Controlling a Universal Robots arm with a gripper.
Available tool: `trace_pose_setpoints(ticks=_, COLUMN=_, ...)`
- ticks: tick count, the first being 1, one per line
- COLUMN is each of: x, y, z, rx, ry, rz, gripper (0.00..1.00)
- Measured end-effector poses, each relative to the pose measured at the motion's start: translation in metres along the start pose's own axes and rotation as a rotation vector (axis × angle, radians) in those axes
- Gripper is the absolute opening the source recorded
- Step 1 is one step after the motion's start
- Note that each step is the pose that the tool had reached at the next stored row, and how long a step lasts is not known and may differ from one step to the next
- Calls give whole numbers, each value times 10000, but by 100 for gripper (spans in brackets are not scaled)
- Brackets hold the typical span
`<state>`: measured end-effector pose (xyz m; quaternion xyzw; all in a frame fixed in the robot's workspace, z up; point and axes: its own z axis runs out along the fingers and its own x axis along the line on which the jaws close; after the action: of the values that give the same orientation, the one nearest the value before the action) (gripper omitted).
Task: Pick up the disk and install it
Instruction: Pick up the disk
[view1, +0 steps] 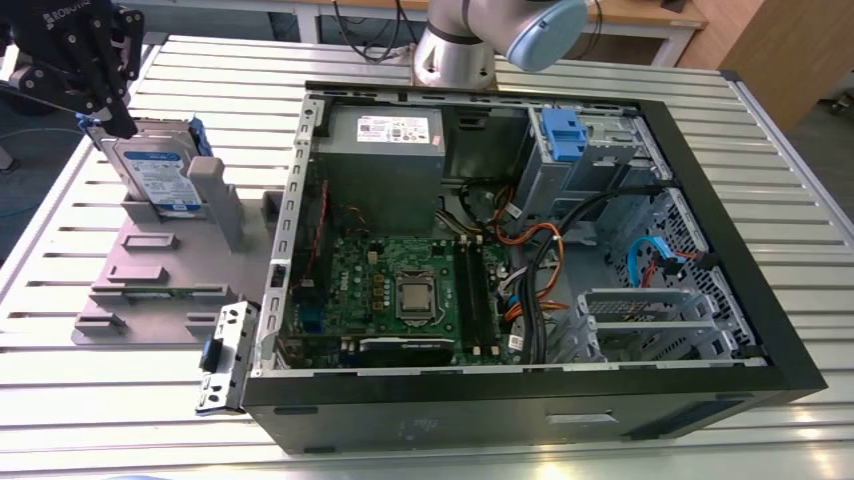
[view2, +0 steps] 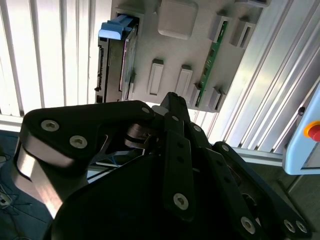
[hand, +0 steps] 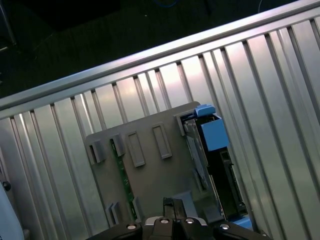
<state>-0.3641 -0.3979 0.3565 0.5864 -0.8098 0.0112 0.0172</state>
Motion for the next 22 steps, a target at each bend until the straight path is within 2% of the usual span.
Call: trace_pose_setpoints(ticks=22, x=0, y=0, z=0, rx=13, ry=21, rz=-152, gripper=11)
